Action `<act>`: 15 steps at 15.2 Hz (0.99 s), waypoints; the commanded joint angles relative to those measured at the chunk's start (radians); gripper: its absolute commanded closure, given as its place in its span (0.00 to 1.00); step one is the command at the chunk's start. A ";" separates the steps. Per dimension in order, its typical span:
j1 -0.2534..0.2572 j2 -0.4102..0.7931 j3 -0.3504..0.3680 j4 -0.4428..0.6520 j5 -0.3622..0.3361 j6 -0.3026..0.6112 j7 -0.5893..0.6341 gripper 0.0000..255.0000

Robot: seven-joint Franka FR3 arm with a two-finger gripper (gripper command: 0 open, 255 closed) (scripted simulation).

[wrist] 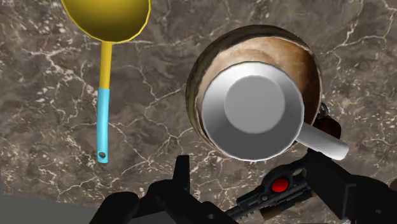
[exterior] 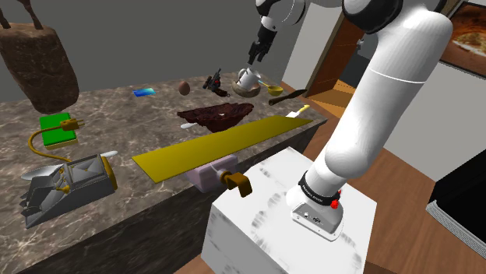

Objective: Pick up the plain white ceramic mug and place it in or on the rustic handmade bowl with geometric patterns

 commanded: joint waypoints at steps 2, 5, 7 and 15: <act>0.000 0.000 0.000 0.000 0.000 0.000 0.000 0.00; 0.002 -0.032 -0.005 0.032 -0.026 -0.057 0.017 0.00; 0.003 -0.056 -0.008 0.065 -0.045 -0.109 0.030 0.00; 0.003 -0.056 -0.008 0.065 -0.046 -0.109 0.030 0.00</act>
